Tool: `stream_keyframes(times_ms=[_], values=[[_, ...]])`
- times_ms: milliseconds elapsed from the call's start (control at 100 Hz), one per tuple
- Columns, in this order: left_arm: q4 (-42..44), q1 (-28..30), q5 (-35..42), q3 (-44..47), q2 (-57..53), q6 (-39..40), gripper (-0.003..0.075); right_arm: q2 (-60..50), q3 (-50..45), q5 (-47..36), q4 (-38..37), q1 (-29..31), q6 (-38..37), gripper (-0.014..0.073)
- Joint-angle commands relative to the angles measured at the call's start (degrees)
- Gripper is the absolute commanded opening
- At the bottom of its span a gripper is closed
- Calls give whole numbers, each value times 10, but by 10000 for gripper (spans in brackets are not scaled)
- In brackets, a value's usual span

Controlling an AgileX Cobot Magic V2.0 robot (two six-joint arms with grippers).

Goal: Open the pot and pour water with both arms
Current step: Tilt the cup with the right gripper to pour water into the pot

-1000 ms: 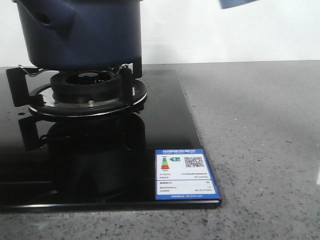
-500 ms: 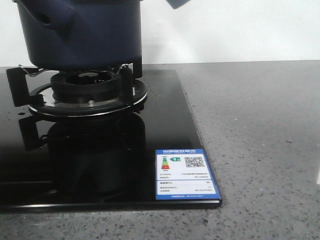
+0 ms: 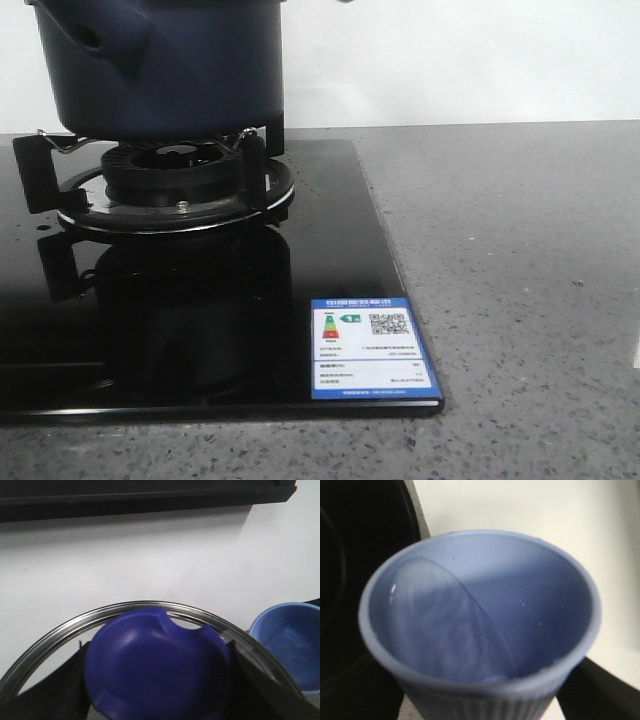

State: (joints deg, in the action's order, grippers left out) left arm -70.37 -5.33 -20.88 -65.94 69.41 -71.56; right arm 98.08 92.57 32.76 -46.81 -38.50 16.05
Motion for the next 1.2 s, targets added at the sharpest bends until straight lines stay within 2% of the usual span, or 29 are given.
stream_keyframes(times_ms=[0, 320, 910, 1190], values=[[-28, 1, 22, -20, -20, 3, 337, -29, 25, -40, -69, 0, 6, 404], [-28, 1, 22, -20, -20, 3, 337, -29, 25, -42, -159, 0, 7, 404], [-28, 1, 22, -20, -20, 3, 337, -29, 25, -42, -161, -22, 157, 404], [-28, 1, 22, -20, -20, 3, 337, -29, 25, -57, -195, -23, 176, 404]])
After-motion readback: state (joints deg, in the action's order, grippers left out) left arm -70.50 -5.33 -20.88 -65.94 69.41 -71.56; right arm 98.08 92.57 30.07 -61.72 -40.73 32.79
